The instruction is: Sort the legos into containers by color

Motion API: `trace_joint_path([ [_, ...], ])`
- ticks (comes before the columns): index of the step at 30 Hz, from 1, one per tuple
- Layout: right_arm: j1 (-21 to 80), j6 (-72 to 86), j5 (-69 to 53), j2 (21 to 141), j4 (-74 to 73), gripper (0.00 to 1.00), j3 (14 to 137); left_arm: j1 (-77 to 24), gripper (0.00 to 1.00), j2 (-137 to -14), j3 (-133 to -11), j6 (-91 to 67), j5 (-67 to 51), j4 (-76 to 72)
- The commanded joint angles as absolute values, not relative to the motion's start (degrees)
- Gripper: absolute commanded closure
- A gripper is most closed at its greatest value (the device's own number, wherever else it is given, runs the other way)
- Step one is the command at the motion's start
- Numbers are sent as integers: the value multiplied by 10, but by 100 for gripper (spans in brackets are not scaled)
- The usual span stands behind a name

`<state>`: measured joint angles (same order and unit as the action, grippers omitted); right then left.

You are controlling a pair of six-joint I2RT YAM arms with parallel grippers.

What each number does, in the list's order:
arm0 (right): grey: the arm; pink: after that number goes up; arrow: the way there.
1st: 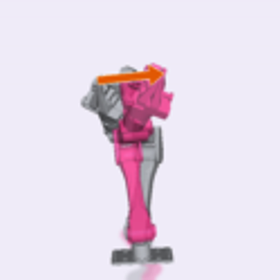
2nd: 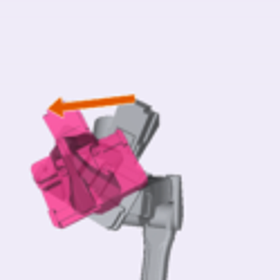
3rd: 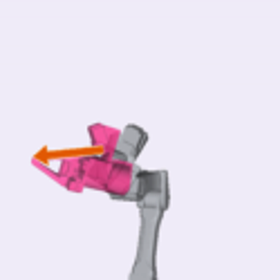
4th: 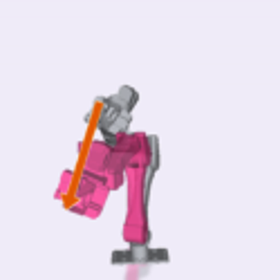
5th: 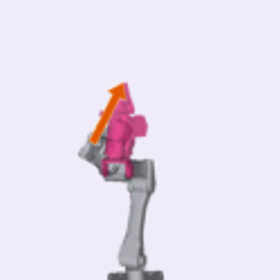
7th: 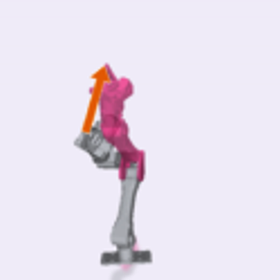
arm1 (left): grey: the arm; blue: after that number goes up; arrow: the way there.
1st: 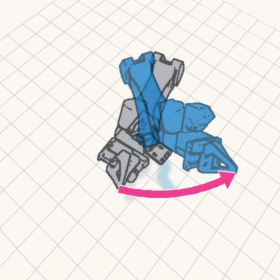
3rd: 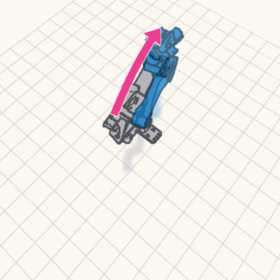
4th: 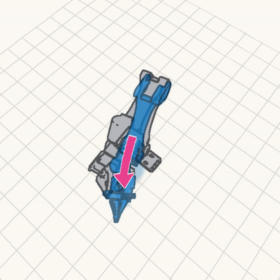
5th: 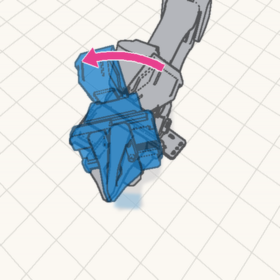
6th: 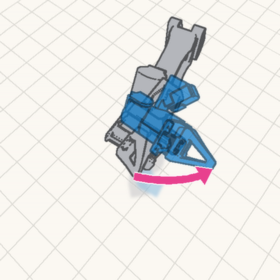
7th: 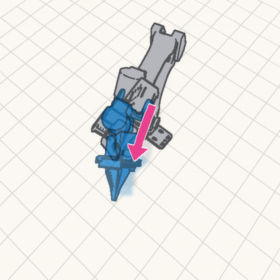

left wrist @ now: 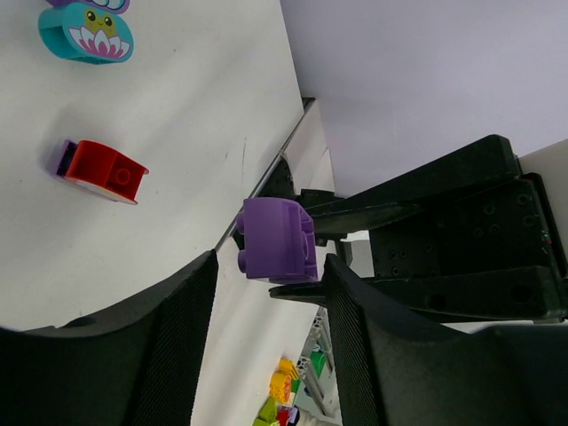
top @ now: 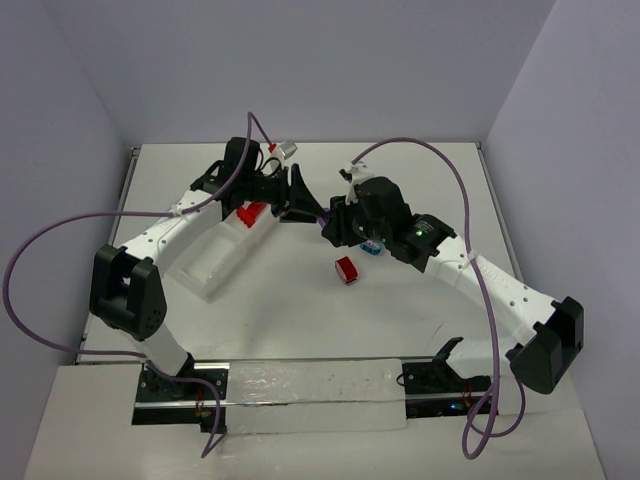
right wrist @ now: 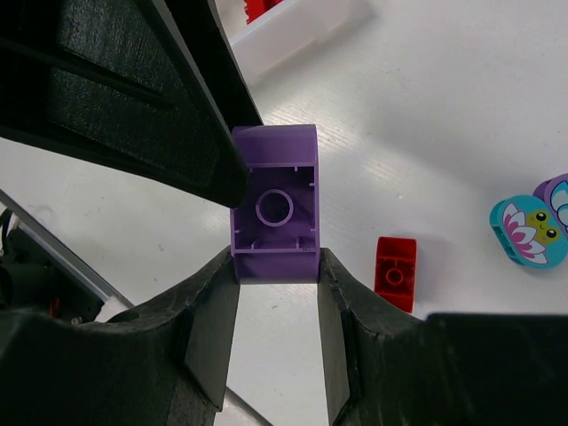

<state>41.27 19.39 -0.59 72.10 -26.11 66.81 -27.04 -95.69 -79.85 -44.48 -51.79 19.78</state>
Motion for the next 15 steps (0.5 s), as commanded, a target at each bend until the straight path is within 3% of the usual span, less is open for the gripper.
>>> trace_joint_path([
  [1,417,182,5,724,-234,100,696,-275,44,-962,-808,-466,-535,157],
  [9,420,180,6,728,-235,100,694,-283,63,-975,-819,-477,-541,148],
  [14,420,180,9,729,-235,100,694,-284,97,-979,-823,-470,-539,160],
  [15,421,182,11,730,-238,95,695,-284,100,-978,-824,-466,-536,165],
])
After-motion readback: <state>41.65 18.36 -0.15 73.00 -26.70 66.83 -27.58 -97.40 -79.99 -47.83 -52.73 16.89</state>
